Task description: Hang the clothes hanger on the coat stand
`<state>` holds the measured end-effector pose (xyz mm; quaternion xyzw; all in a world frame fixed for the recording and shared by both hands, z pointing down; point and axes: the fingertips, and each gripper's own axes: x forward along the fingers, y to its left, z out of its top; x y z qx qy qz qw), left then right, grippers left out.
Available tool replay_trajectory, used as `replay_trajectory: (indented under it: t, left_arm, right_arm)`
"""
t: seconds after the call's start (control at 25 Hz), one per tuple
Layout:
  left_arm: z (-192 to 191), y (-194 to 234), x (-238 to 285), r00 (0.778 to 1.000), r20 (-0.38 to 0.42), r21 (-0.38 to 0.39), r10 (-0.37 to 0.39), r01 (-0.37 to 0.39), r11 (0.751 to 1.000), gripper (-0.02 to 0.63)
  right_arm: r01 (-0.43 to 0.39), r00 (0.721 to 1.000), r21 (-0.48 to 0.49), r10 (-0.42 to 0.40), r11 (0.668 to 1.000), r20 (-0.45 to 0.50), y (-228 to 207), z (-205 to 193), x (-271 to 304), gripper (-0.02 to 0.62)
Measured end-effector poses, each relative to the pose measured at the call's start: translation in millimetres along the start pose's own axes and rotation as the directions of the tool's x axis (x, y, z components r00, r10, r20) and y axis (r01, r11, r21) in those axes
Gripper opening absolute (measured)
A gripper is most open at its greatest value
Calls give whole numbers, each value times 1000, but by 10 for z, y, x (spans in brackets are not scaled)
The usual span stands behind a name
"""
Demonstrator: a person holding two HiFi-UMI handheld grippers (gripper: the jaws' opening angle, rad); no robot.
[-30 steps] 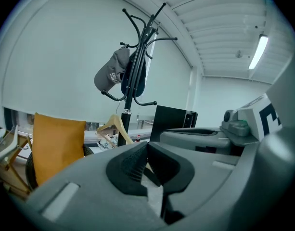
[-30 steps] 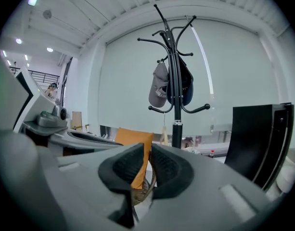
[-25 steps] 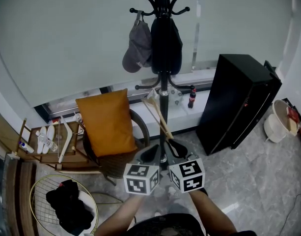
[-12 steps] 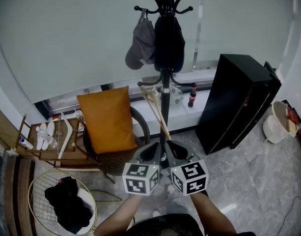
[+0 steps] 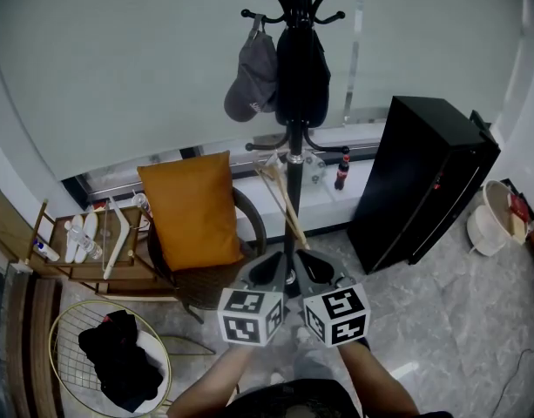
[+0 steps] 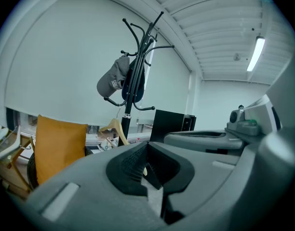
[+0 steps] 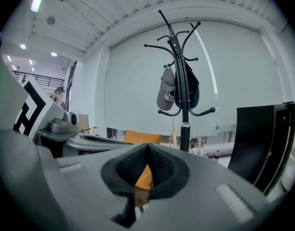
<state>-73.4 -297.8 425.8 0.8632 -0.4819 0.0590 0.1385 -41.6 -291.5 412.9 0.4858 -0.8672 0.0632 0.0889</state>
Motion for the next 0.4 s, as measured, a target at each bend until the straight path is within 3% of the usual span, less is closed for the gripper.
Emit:
replay_trajectory:
  t: [0.4]
  left_arm:
    - [-27, -14, -11, 1000, -4, -1, 2, -2, 1000, 5]
  right_arm:
    - [-4, 1000, 12, 4, 1000, 2, 3, -23, -28, 0]
